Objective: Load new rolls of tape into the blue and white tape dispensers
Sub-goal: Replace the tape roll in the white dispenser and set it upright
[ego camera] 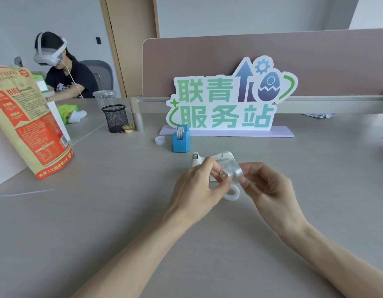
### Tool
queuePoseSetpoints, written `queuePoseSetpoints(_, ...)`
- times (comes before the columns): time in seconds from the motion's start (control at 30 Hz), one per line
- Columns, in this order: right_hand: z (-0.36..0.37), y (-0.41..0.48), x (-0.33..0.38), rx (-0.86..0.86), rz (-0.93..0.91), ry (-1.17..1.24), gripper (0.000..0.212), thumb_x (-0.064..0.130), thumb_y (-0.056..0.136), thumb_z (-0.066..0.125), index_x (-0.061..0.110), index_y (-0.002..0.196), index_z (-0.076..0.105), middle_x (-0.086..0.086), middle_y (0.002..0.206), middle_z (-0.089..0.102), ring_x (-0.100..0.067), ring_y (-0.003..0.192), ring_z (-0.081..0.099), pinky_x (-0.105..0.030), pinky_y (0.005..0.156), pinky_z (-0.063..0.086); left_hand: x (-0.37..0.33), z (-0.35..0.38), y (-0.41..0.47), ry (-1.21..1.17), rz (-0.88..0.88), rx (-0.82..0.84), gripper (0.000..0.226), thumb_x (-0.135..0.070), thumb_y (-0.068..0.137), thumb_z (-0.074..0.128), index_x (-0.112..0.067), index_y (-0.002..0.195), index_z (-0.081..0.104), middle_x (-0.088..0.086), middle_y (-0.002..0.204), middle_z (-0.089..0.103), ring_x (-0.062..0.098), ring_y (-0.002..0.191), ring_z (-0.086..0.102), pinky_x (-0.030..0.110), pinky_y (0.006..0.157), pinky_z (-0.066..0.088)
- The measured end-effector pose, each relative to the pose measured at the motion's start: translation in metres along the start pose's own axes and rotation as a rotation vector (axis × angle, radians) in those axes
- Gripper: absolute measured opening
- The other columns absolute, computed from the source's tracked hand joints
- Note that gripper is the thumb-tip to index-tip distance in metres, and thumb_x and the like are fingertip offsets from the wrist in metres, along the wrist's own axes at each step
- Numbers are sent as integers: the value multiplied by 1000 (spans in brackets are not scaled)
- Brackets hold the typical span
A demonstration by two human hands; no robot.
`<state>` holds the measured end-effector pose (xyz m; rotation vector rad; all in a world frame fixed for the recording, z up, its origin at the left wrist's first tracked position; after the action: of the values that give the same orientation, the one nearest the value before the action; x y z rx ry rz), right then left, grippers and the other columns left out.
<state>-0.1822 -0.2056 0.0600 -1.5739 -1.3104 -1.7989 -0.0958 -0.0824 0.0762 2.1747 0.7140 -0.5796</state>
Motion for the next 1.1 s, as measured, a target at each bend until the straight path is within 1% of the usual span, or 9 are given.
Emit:
queuePoseSetpoints(0.13,3,-1,1,5,9,19,11,5,92,61,11,97,68,4,94,77,-6,91,72,-12,76,51,2,-2,0,-32,3,-24,16,-33,82,67,-23,85,55,-16,83,67,12,62,54,35,63,49)
queuePoseSetpoints(0.2,2,-1,0,4,25,26,11,5,92,60,11,97,68,4,95,77,-6,92,72,-12,76,51,2,-2,-1,-40,26,-29,15,-33,82,67,-24,85,55,-16,83,67,14,66,56,38,66,51)
queuePoseSetpoints(0.4,0,-1,-3,-18,65,5,10,8,92,61,13,99,68,2,98,76,-6,93,71,-12,76,52,-4,-4,-3,38,56,-76,17,-37,81,63,-23,87,54,-21,80,61,13,66,56,36,65,50)
queuePoseSetpoints(0.5,0,-1,-4,-15,85,-1,12,8,93,61,15,99,68,3,98,76,-7,94,72,-15,80,54,-5,-6,-4,51,56,-104,19,-40,80,58,-23,86,54,-17,81,66,14,65,57,37,63,50)
queuePoseSetpoints(0.6,1,-3,-4,-14,103,7,13,9,92,62,15,102,68,4,97,76,-5,91,72,-10,72,52,-3,-7,-5,47,48,-124,17,-40,81,59,-26,85,51,-14,77,67,15,59,58,38,60,50)
queuePoseSetpoints(0.67,3,-4,-3,-9,107,-18,17,12,91,64,16,107,68,2,100,75,-5,89,72,-9,70,51,-1,-8,-4,31,21,-122,16,-37,82,61,-25,85,51,-19,69,62,15,57,58,37,59,50)
queuePoseSetpoints(0.73,4,-4,-1,-9,102,-37,20,11,92,63,16,110,67,0,103,74,-5,92,71,-9,74,52,0,-8,-3,5,5,-108,16,-36,82,62,-24,85,52,-23,71,61,15,57,58,37,60,50)
queuePoseSetpoints(0.93,7,-5,5,10,93,49,18,7,93,61,16,106,69,10,95,77,-3,91,72,-8,72,50,-5,0,-3,-35,65,-52,17,-39,80,63,-28,85,52,-17,79,65,13,59,59,36,62,51)
queuePoseSetpoints(1.1,1,-5,7,-32,89,103,24,1,90,63,18,104,73,9,93,78,-3,91,72,-9,72,51,-9,-5,-4,32,97,-128,19,-45,78,53,-27,86,52,-22,73,59,12,54,53,33,56,48)
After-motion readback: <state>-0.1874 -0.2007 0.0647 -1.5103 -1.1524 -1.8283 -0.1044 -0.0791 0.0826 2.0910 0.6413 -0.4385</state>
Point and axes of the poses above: each hand's wrist, its own y-axis towards the middle knuckle, its own z-axis out of the palm, x = y × z, the point moved 10 cm from there along y, towards the middle knuckle
